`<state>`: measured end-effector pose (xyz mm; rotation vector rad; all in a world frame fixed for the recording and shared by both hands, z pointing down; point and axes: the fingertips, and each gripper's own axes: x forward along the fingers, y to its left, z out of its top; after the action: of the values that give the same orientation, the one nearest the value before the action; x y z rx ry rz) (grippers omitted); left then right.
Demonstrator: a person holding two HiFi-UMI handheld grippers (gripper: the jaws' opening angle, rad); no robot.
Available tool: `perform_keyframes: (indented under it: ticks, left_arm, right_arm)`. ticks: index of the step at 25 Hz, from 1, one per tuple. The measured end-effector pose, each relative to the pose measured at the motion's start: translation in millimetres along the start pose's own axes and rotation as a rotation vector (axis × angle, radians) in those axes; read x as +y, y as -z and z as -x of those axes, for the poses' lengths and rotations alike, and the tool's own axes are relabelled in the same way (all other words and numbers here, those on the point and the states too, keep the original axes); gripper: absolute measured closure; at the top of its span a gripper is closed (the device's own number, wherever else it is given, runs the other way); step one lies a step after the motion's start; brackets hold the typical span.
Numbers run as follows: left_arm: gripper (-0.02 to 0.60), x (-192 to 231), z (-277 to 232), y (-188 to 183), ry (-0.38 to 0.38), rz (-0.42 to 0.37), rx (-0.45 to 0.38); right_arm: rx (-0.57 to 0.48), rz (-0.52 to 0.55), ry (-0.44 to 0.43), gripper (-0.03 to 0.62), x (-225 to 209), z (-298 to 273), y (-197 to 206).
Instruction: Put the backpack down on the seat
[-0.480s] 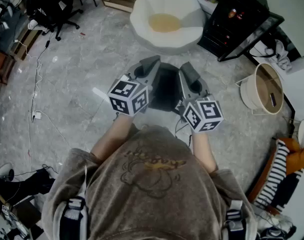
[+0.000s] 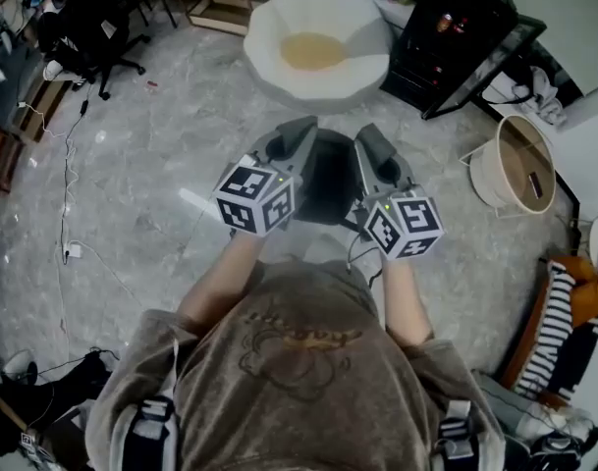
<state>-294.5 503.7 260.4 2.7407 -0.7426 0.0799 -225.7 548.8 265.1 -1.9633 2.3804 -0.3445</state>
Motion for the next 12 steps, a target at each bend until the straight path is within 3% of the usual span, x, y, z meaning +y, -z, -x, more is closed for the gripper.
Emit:
perform_keyframes:
  ticks: [12]
  left_arm:
    - [0.546, 33, -49, 0, -0.01, -0.015, 0.012]
  right_arm:
    - [-0.011, -0.04, -0.008, 0.56, -36, -45, -2]
